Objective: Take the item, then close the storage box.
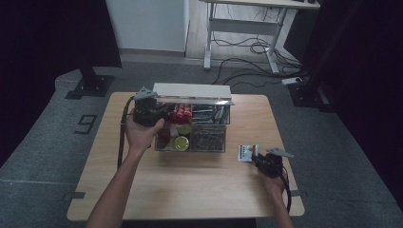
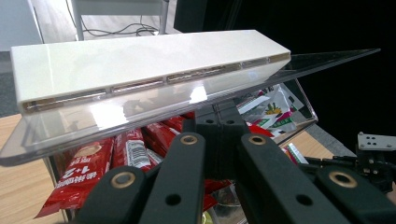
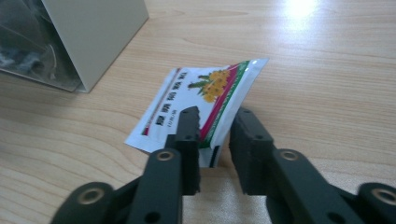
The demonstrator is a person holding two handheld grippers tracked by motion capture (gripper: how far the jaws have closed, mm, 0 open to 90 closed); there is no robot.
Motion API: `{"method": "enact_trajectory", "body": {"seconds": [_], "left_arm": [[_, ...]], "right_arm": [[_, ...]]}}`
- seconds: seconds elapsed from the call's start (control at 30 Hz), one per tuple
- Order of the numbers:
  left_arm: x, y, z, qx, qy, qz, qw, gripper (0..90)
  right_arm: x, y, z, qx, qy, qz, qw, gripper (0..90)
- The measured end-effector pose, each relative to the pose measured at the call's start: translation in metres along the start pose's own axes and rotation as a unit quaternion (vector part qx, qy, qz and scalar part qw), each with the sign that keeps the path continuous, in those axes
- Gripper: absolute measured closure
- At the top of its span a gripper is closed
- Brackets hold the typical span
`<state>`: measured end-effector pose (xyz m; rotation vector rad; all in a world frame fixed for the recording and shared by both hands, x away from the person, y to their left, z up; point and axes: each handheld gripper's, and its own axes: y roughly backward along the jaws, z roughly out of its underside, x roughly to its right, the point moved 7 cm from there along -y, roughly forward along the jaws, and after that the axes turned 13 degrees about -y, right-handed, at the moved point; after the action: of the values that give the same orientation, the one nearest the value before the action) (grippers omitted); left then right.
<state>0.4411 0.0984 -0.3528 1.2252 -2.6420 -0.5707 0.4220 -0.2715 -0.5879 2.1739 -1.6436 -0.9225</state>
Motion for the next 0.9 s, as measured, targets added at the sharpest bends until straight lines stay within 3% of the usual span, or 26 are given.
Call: {"method": "enact_trajectory", "body": {"seconds": [0.13, 0.27, 0.63, 0.9], "left_arm": [[0.0, 0.0, 0.0, 0.001, 0.0, 0.0, 1.0, 90.0], [0.0, 0.0, 0.0, 0.001, 0.0, -0.001, 1.0, 90.0], [0.0, 0.001, 0.002, 0.003, 0.002, 0.001, 1.0, 90.0], [0.001, 0.002, 0.006, 0.0, 0.004, 0.007, 1.0, 90.0]], "right_arm": [[0.003, 0.002, -0.001, 0.005, 0.008, 0.032, 0.9995, 51.1], [0.002, 0.006, -0.004, 0.016, 0.008, 0.042, 0.999, 45.3], [-0.016, 0.018, -0.011, 0.037, 0.007, 0.004, 0.9993, 44.7], [-0.023, 0.022, -0.01, 0.04, 0.011, -0.008, 0.9991, 47.2]]}}
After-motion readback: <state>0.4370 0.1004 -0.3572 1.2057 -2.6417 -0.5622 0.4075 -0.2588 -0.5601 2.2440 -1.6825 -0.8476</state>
